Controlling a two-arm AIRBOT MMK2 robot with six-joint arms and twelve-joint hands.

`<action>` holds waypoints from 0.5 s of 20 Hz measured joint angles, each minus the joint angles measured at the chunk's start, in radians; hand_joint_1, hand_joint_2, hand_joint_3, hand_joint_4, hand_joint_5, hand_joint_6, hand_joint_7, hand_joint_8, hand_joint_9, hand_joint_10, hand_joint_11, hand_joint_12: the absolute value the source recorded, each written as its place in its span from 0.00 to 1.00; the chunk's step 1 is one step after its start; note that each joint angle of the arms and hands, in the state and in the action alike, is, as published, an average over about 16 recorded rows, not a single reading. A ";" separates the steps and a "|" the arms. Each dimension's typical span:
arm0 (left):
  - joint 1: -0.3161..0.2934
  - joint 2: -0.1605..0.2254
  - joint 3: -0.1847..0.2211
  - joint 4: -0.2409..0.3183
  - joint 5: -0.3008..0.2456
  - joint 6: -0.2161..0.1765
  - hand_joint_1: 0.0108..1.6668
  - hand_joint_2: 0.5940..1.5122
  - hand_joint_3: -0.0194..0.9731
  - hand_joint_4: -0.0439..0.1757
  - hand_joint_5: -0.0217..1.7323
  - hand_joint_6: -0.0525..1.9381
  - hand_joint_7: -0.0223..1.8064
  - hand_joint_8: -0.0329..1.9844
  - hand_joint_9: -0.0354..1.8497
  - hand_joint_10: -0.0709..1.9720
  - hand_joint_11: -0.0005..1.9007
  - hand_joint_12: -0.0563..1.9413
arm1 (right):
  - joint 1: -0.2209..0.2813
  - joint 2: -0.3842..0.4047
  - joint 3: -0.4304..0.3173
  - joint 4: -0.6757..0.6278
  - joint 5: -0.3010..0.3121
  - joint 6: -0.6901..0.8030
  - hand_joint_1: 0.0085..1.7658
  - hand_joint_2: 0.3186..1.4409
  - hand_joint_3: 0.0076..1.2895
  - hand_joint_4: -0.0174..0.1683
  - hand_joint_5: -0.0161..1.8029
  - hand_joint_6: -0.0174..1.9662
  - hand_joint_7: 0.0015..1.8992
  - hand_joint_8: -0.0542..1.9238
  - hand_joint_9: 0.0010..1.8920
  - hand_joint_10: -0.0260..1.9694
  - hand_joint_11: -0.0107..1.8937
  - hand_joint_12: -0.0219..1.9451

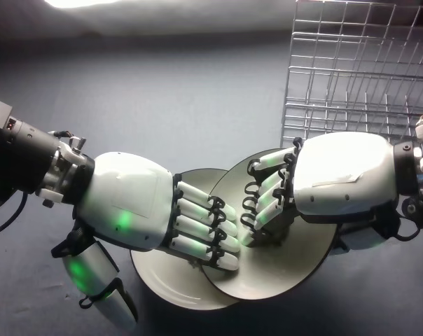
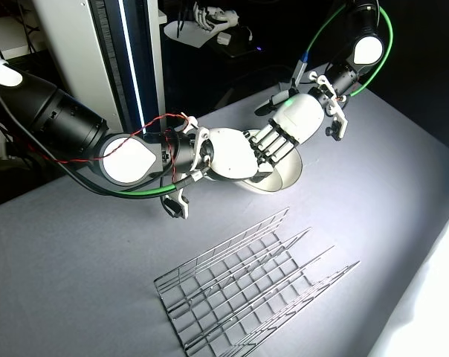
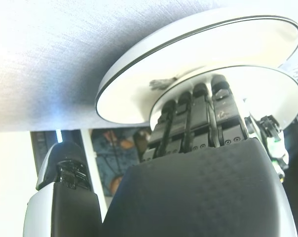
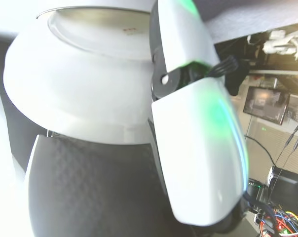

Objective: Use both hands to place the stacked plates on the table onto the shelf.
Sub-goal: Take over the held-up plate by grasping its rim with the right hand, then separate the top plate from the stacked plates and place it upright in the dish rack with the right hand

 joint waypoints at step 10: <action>-0.035 0.033 0.003 -0.008 0.004 -0.008 0.00 0.53 0.04 0.21 0.01 0.01 0.01 0.02 0.03 0.04 0.01 0.04 | 0.023 0.001 -0.006 0.000 0.037 -0.005 0.76 0.63 0.00 0.07 0.39 0.63 0.39 0.47 0.38 0.47 0.34 0.70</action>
